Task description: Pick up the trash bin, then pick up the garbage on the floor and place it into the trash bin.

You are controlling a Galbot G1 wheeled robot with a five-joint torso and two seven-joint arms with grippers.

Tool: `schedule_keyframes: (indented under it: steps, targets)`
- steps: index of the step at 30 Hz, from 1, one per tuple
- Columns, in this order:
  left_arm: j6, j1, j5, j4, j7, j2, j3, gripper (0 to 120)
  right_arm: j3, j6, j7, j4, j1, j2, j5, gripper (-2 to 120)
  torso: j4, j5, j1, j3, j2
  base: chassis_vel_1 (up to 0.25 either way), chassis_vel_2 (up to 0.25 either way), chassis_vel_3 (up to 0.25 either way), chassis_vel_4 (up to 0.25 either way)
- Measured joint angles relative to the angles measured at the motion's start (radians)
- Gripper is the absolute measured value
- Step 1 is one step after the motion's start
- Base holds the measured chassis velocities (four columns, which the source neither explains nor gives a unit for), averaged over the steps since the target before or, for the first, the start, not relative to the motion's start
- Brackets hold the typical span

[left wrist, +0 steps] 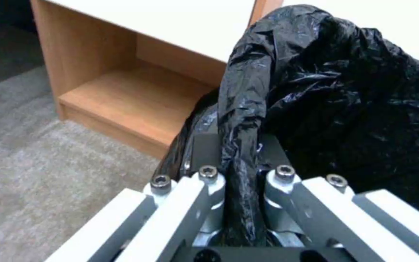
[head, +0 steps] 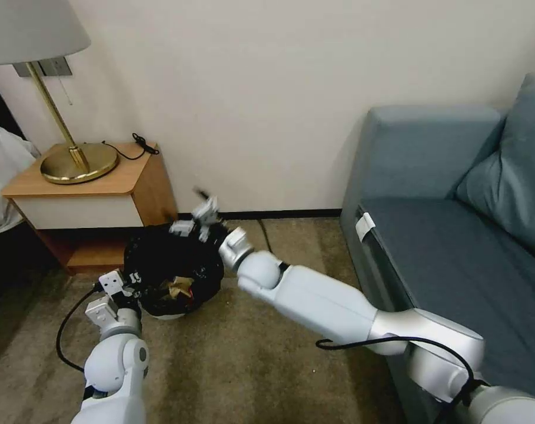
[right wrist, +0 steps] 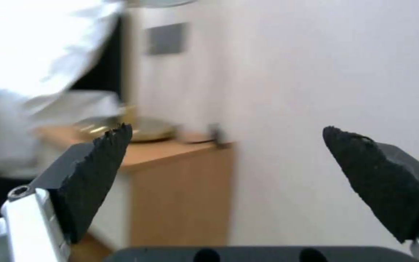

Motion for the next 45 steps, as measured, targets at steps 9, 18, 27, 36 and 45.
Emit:
schedule_keyframes:
  steps: [9, 18, 27, 36, 45]
  targets:
    - [-0.004, 0.023, -0.038, -0.003, -0.017, 0.009, -0.032, 4, 0.314, -0.034, 0.024, 0.11, -0.247, -0.062, -0.069, 100, -0.0001, 0.0001, 0.0, 0.0, 0.0, 0.0, 0.0, 0.0, 0.0]
    - [-0.051, -0.008, -0.098, 0.056, -0.16, 0.013, -0.042, 4, 0.483, -0.01, -0.002, 0.139, -0.415, -0.051, -0.117, 100, -0.0001, -0.0001, 0.0, 0.0, 0.0, 0.0, 0.0, 0.0, 0.0]
    - [-0.066, -0.02, -0.175, 0.062, -0.238, 0.018, -0.053, 4, 0.508, 0.002, -0.012, 0.135, -0.44, -0.041, -0.124, 100, 0.0, -0.0001, 0.0, 0.0, 0.0, 0.0, 0.0, 0.0, 0.0]
    - [-0.118, -0.025, -0.282, 0.101, -0.31, 0.026, -0.071, 4, 0.542, 0.026, -0.034, 0.137, -0.487, -0.04, -0.129, 100, 0.0, -0.0001, 0.0, 0.0, 0.0, 0.0, 0.0, 0.0, 0.0]
    - [-0.139, -0.029, -0.41, 0.129, -0.392, 0.016, -0.05, 4, 0.584, 0.046, -0.056, 0.16, -0.548, -0.042, -0.157, 100, -0.0001, -0.0001, 0.0, 0.0, 0.0, 0.0, 0.0, 0.0, 0.0]
